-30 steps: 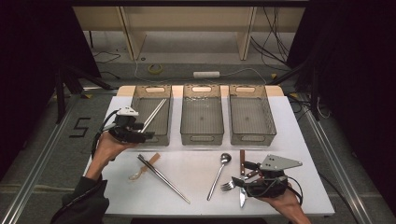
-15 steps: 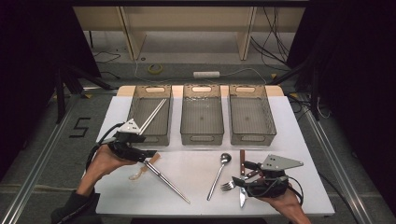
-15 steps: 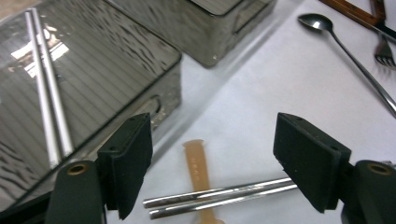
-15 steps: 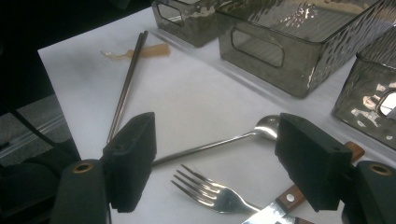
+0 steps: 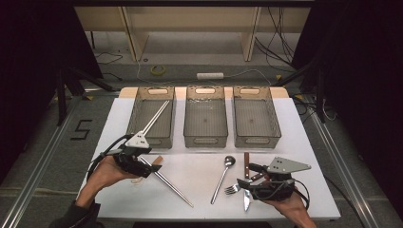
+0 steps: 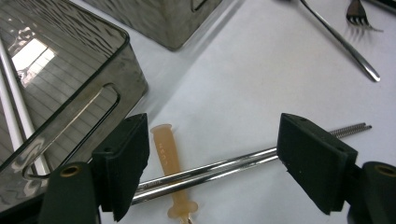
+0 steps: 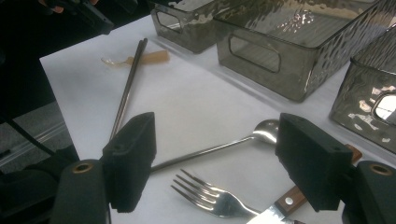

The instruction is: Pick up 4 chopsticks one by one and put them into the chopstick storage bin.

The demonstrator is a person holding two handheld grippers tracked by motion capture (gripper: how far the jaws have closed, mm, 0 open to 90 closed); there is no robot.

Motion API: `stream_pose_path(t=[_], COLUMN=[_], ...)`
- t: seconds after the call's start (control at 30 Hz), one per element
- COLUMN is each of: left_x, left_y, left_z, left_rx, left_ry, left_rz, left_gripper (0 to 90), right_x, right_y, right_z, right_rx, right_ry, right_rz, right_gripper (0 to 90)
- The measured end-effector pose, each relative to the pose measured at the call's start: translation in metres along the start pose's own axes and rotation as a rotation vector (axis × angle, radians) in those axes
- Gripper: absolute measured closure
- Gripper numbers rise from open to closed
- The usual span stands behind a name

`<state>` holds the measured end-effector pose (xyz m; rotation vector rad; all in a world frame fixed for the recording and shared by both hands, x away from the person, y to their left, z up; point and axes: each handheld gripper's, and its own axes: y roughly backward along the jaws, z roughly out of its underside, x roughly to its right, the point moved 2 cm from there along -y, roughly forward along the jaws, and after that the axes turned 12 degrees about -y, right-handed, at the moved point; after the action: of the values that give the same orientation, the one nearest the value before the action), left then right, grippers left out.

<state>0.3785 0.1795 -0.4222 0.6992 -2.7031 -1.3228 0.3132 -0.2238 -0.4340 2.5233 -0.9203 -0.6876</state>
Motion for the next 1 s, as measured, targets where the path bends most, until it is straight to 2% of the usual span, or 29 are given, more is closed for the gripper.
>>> stream_pose_path(t=[0.23, 0.73, 0.87, 1.0], left_x=[0.007, 0.019, 0.023, 0.026], left_y=[-0.003, -0.009, -0.011, -0.014], left_z=[0.003, 0.012, 0.013, 0.015], left_rx=[-0.032, -0.101, -0.128, -0.15], left_ry=[-0.046, -0.115, -0.154, -0.176], left_rz=[0.025, 0.071, 0.099, 0.101], left_gripper=[23.8, 23.5, 23.7, 23.8], right_x=[0.0, 0.0, 0.001, 0.0], right_y=[0.0, 0.0, -0.001, -0.001], right_z=[0.0, 0.001, 0.001, 0.002], right_rx=[-0.001, -0.003, -0.004, -0.008], right_ry=[-0.001, 0.007, 0.006, 0.008], right_rz=[-0.001, 0.002, -0.002, -0.002], right_gripper=[29.9, 29.9, 29.9, 29.9])
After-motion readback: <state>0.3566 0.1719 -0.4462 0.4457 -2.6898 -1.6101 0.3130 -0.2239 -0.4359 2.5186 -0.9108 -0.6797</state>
